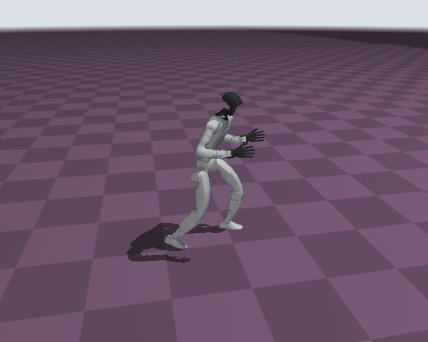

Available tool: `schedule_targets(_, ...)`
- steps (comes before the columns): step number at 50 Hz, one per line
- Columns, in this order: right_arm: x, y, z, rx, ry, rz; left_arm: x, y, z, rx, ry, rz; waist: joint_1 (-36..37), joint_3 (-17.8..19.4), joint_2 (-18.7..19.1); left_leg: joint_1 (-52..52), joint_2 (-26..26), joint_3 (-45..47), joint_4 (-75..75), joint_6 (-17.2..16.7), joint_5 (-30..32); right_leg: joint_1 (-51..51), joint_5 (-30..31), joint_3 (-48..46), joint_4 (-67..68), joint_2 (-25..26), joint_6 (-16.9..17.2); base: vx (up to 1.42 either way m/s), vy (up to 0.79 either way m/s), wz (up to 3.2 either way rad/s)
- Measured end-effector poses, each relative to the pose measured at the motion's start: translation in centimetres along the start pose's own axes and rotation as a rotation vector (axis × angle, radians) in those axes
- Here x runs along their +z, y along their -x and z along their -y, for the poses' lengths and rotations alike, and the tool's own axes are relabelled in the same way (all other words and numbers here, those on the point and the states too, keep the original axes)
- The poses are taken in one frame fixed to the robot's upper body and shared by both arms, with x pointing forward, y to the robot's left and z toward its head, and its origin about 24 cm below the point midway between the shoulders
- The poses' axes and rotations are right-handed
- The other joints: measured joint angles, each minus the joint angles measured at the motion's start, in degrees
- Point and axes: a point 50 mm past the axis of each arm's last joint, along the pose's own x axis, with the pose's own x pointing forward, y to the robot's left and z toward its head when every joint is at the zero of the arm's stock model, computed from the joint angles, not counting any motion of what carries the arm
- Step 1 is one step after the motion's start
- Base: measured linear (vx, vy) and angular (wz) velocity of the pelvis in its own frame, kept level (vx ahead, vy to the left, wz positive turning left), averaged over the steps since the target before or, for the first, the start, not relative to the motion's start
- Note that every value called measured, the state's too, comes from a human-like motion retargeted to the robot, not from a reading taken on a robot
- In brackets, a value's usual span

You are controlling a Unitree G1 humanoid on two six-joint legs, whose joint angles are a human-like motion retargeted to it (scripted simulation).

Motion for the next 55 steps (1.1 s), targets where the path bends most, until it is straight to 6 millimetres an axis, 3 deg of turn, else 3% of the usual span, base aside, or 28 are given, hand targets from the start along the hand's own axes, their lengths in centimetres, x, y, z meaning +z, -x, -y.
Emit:
schedule_targets(2,-2.8,3.6,0.0,-0.055,-0.072,-0.226,-3.3,3.0,-1.2,0.042,-0.005,-0.205,-0.26,0.91,-0.23,3.18,0.16,1.09,-9.79,-0.38,3.46,0.02,3.95,-0.19,-5.61,1.53,2.73,-0.46,-0.32,-0.12)
schedule_targets(5,-3.6,7.6,1.2,-0.134,-0.100,-0.379,-4.1,6.0,-2.6,-0.008,-0.084,-0.339,-1.03,-0.46,-1.14,6.17,1.19,4.56,-21.85,-1.68,7.07,-0.24,8.93,-0.51,-14.50,3.39,5.52,-0.39,-0.30,-0.09)
schedule_targets(9,-3.5,9.4,1.9,-0.042,-0.155,-0.453,-3.6,7.1,-3.2,-0.205,-0.298,-0.371,-2.76,-3.21,-2.29,7.63,1.69,6.01,-24.19,-3.31,8.18,-0.48,12.27,-0.33,-21.27,5.41,5.86,-0.32,-0.23,-0.12)
schedule_targets(12,-4.5,9.7,1.2,0.043,-0.154,-0.503,-5.6,7.5,-3.0,-0.321,-0.403,-0.448,-3.42,-4.64,-1.80,9.86,0.51,3.26,-22.48,-3.86,7.82,0.09,12.74,-0.38,-23.50,7.22,5.61,-0.23,-0.14,-0.18)
schedule_targets(16,-6.3,8.0,-0.4,0.085,-0.040,-0.475,-9.9,7.1,-0.9,-0.415,-0.402,-0.551,-3.57,-4.81,-1.10,14.39,0.13,2.67,-27.39,-2.08,8.40,1.15,12.81,-0.37,-24.51,9.13,5.66,-0.17,-0.11,-0.08)
schedule_targets(18,-6.5,6.6,-1.1,0.076,0.007,-0.422,-10.8,6.2,0.8,-0.443,-0.378,-0.529,-3.44,-5.07,-1.33,15.54,0.48,2.87,-29.52,-2.12,10.05,1.60,13.13,-0.40,-24.57,9.66,5.54,-0.12,-0.11,0.05)
schedule_targets(24,-4.2,2.0,-2.9,-0.040,-0.082,-0.251,-8.8,1.4,7.7,-0.488,-0.226,-0.282,-1.66,-7.40,-1.94,18.55,0.50,2.53,-33.67,-2.70,12.87,3.49,15.75,-1.08,-25.90,10.43,5.96,-0.06,-0.09,0.10)
schedule_targets(28,-2.4,-0.3,-4.6,-0.037,-0.150,-0.159,-7.3,-0.5,11.4,-0.484,-0.109,-0.194,-0.09,-9.22,-1.60,20.54,0.48,2.66,-36.17,-2.23,14.20,4.71,16.67,-1.05,-26.91,10.86,5.73,-0.01,-0.07,0.01)
schedule_targets(32,-1.2,-1.8,-6.3,0.028,-0.129,-0.084,-7.1,-1.1,13.1,-0.462,-0.062,-0.178,1.12,-10.56,-1.28,22.36,0.28,3.17,-38.21,-2.02,15.15,5.21,16.90,-0.85,-26.72,10.87,5.48,0.00,-0.04,-0.04)
schedule_targets(35,-1.2,-2.2,-7.7,0.081,-0.131,-0.079,-8.2,-1.0,12.9,-0.441,-0.110,-0.214,1.19,-11.37,-0.91,23.57,-0.25,3.21,-40.06,-1.75,16.06,5.65,17.14,-1.17,-26.74,10.69,5.27,0.00,0.00,0.00)
schedule_targets(40,-4.0,-0.7,-10.2,0.125,-0.147,-0.237,-11.9,0.6,9.0,-0.416,-0.306,-0.371,0.78,-12.78,0.45,24.97,-0.59,2.98,-42.60,-2.20,17.19,6.73,17.50,-1.91,-27.86,10.78,4.99,0.00,-0.01,0.01)
schedule_targets(45,-9.9,3.5,-11.9,0.183,0.029,-0.519,-15.8,4.2,1.8,-0.380,-0.525,-0.630,1.15,-13.68,1.56,25.52,-0.33,3.00,-44.17,-2.39,18.06,6.82,17.44,-2.11,-28.23,11.27,4.95,0.02,-0.06,0.03)
schedule_targets(47,-12.9,6.5,-12.4,0.253,0.132,-0.686,-17.1,6.5,-1.9,-0.330,-0.614,-0.767,1.34,-13.72,1.77,25.88,-0.27,2.99,-44.90,-2.44,18.48,7.01,17.40,-2.26,-28.42,11.45,4.80,0.01,-0.06,0.06)
schedule_targets(50,-17.0,13.0,-12.2,0.392,0.266,-1.016,-18.5,11.0,-7.8,-0.210,-0.743,-1.014,1.79,-13.65,2.06,26.66,-0.27,2.96,-46.40,-2.52,19.29,7.39,17.34,-2.57,-28.71,11.71,4.49,0.01,-0.06,0.10)
schedule_targets(52,-18.8,18.0,-10.9,0.481,0.321,-1.284,-18.6,14.5,-11.7,-0.110,-0.829,-1.205,2.26,-13.54,2.30,27.31,-0.37,2.85,-47.83,-2.53,20.03,7.61,17.29,-2.91,-28.83,11.86,4.27,0.01,-0.06,0.15)
schedule_targets(55,-19.3,25.1,-7.5,0.514,0.359,-1.654,-16.9,19.7,-17.2,0.032,-0.978,-1.465,2.94,-13.25,2.61,28.14,-0.68,2.33,-50.02,-2.49,21.20,7.95,17.21,-3.79,-28.96,12.00,4.04,0.01,-0.06,0.27)
